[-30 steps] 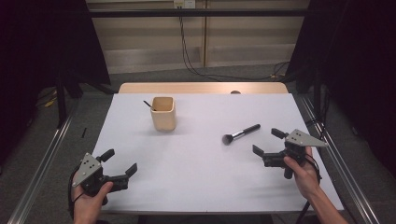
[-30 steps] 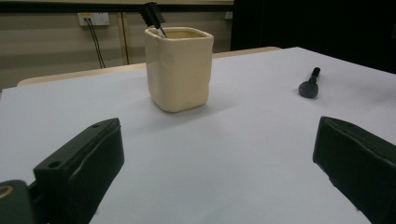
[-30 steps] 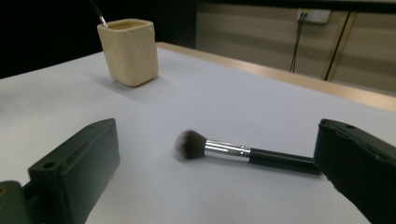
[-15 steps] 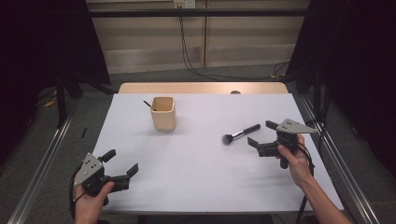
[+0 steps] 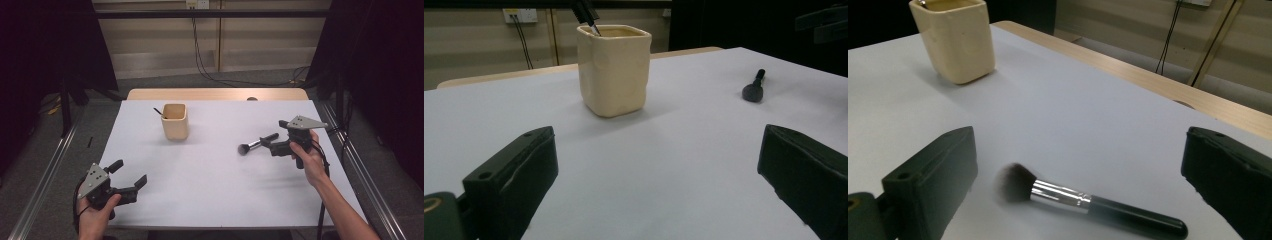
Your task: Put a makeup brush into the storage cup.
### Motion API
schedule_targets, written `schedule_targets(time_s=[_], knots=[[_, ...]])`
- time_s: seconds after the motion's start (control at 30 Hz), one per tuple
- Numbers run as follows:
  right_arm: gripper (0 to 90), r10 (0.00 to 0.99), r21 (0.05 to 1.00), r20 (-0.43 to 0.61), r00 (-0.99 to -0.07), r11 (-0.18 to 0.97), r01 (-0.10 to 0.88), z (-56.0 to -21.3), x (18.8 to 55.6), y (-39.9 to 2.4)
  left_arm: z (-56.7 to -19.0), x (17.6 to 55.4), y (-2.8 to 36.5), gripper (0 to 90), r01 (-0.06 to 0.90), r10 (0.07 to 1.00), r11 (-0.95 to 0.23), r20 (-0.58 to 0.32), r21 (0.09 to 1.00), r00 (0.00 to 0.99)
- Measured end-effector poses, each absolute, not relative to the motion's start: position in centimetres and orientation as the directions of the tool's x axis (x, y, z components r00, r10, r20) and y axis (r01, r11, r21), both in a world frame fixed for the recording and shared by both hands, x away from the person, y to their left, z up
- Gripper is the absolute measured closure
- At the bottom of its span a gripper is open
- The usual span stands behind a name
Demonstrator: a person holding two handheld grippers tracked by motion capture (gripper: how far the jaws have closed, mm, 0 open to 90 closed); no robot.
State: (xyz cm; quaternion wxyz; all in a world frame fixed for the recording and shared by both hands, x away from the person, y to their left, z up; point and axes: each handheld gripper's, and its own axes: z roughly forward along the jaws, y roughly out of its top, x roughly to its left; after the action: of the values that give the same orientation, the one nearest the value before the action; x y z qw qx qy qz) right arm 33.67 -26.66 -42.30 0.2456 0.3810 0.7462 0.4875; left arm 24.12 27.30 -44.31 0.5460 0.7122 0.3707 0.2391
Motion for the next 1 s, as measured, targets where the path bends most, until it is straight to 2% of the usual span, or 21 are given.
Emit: schedule_targets(time_s=[0.37,0.43,0.67,1.0], knots=[[6.7,0.774,0.825,0.004,-0.633,0.355,0.440,-42.1,36.5,-27.0,-44.2,24.0,27.6,3.2,0.265,0.797,-0.129,-0.059,0.955,0.602],[10.7,0.771,0.806,-0.005,-0.637,0.380,0.453,-42.2,36.8,-27.0,-44.2,23.8,27.5,3.2,0.262,0.795,-0.121,-0.065,0.957,0.603],[1.8,0.768,0.761,0.044,-0.639,0.388,0.520,-43.3,37.6,-27.0,-44.2,23.8,27.4,3.2,0.257,0.790,-0.139,-0.049,0.956,0.611],[3.0,0.747,0.693,-0.014,-0.665,0.487,0.532,-42.9,39.0,-26.9,-44.3,24.0,27.3,3.2,0.266,0.789,-0.135,-0.059,0.955,0.611]])
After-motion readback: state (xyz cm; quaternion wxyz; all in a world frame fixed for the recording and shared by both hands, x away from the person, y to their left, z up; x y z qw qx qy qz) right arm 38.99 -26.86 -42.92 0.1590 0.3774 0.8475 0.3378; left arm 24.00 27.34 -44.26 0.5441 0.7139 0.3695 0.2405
